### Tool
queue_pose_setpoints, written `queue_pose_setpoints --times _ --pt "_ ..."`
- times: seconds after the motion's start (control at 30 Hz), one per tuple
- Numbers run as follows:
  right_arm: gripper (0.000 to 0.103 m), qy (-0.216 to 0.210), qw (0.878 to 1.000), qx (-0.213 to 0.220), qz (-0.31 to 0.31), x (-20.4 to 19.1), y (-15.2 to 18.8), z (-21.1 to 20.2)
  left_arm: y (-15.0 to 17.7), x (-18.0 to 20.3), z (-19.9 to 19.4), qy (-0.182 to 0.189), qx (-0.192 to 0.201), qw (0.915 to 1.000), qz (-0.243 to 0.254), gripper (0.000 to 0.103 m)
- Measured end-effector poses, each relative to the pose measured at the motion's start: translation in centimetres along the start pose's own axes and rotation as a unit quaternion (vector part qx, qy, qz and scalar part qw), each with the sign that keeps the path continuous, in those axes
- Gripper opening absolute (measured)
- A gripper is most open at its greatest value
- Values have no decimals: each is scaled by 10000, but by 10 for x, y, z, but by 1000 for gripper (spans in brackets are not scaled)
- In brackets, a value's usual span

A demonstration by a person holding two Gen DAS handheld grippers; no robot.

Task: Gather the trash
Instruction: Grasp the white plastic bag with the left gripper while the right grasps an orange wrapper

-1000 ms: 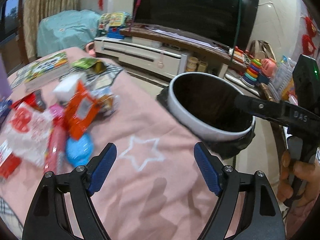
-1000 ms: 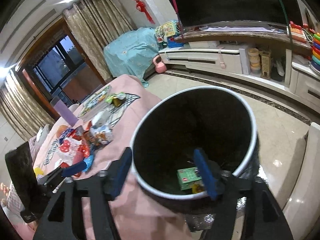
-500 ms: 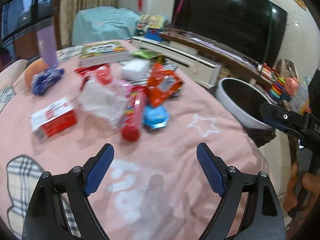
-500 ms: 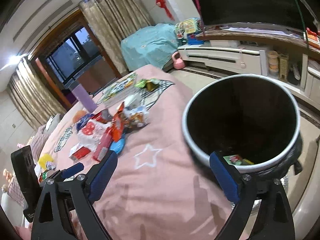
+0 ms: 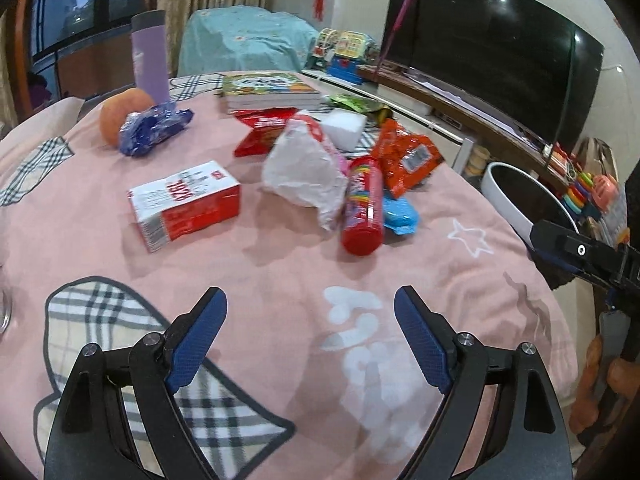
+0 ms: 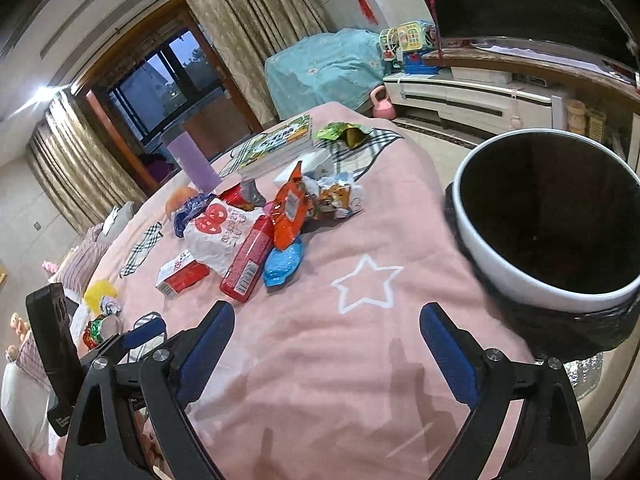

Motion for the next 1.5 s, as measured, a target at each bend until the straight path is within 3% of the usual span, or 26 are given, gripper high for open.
queue_pose_setpoints --times 0.53,0.7,0.8,0.93,1.0,1.03,1.07,1.1,1.17,1.3,1.5 --pt "93 26 9999 93 -132 -15 -28 24 -49 -14 5 -114 138 9996 -234 88" --pt "71 27 9999 87 -118 -15 -46 40 -69 -14 18 -24 83 9994 -324 88" --pt "64 -50 9999 50 -74 -16 -59 52 -78 -15 28 -14 26 9993 -364 86" --pt "60 -133 9999 29 -2 -15 -71 66 -86 -14 40 148 -87 9990 -415 70" --pt "51 -204 9998 -15 44 -14 -76 73 -88 -11 46 212 -140 9990 -379 57" --pt "48 -219 9997 -32 47 -15 -78 76 -88 -9 48 264 -164 9990 -333 44" --pt "38 -253 9997 -55 43 -15 -79 79 -87 -6 49 261 -181 9991 -275 41" --pt "22 -311 9995 -83 40 -16 -79 82 -87 -6 48 169 -134 9995 -217 39" --pt "8 -336 9994 -98 17 -17 -78 83 -86 -4 45 131 -83 9998 -135 33" --pt "2 -354 9993 31 -141 -26 -72 74 -81 -9 34 98 11 9998 -187 22" --pt "1 -407 9984 198 -333 -38 -63 53 -71 -12 11 127 219 9992 -317 21"
Point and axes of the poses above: each gripper's, at about its wrist camera, not at the fingertips, and z roughly the way its jaws point, x to its right, y to its underside, the point moved 9 cm from there along z, roughly the way its jaws point, and after that the axes turned 14 degrees about -x, right-handed, at the moved point
